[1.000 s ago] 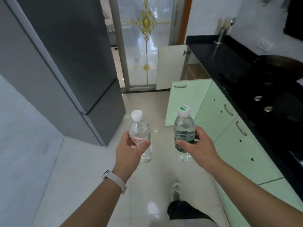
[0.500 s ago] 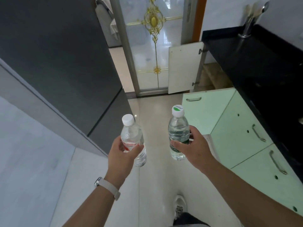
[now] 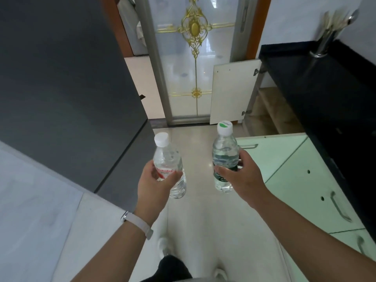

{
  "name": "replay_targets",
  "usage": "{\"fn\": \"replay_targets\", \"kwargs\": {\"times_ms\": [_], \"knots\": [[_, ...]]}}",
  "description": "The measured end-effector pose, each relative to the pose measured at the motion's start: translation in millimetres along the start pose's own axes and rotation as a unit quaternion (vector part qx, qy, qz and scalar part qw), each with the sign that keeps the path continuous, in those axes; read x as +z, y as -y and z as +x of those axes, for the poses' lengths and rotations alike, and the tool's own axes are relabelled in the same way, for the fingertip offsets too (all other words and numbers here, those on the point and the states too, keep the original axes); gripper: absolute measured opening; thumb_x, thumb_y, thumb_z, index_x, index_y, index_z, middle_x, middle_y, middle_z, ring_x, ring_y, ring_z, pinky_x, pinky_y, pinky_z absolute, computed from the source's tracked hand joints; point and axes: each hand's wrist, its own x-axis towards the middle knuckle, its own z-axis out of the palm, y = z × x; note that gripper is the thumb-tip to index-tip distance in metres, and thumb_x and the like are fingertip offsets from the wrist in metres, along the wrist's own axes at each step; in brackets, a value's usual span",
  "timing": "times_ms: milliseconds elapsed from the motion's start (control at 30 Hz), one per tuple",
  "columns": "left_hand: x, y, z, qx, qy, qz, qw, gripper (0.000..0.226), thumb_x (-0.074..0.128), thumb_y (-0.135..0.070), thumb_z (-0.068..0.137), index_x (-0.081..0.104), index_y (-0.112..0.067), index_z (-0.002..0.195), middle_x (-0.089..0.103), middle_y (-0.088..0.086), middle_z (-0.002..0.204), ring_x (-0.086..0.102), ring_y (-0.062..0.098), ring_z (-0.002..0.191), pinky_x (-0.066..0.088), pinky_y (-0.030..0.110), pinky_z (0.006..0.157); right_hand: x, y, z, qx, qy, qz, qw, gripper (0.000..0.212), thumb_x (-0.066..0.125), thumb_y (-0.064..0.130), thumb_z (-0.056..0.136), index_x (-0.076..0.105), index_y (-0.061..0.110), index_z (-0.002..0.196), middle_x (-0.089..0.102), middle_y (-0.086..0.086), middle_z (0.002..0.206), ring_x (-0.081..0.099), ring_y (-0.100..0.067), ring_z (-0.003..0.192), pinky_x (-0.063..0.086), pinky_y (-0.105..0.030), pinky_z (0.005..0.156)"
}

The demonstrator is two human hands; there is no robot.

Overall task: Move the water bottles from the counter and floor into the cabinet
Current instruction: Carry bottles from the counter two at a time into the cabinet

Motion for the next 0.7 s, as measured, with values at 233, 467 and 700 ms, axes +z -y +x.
{"fn": "replay_targets", "kwargs": {"times_ms": [233, 467, 700], "knots": [[-3.8, 10.6, 118.9, -0.003, 0.052, -0.013, 0.999, 0.043, 0.086, -0.020, 0.078, 0.067, -0.024, 0.116, 0.075, -0.004, 0.104, 0.071, 0.014, 0.094, 0.059, 0.039, 0.089, 56.8, 25.0, 88.1, 0.035, -0.032, -0.045, 0.998, 0.040, 0.086, 0.032, 0.071, 0.058, 0.035, 0.099, 0.067, 0.015, 0.093, 0.064, -0.003, 0.086, 0.056, -0.036, 0.083], [-19.6, -7.8, 255.0, 0.006, 0.112, -0.050, 0.992, 0.043, 0.088, -0.018, 0.076, 0.066, -0.031, 0.110, 0.075, -0.015, 0.095, 0.071, 0.003, 0.085, 0.056, 0.030, 0.079, 106.9, 67.5, 174.2, 0.046, -0.081, -0.071, 0.993, 0.042, 0.085, 0.036, 0.068, 0.057, 0.040, 0.099, 0.068, 0.021, 0.095, 0.066, 0.000, 0.087, 0.056, -0.035, 0.086], [-12.9, -24.8, 347.6, -0.001, 0.154, -0.072, 0.985, 0.062, 0.091, -0.043, 0.061, 0.066, -0.037, 0.117, 0.075, -0.006, 0.109, 0.072, 0.019, 0.101, 0.057, 0.053, 0.095, 127.3, 98.9, 236.4, 0.023, -0.126, -0.061, 0.990, 0.041, 0.085, 0.030, 0.071, 0.056, 0.042, 0.097, 0.067, 0.020, 0.094, 0.063, 0.009, 0.084, 0.048, -0.018, 0.072]]}}
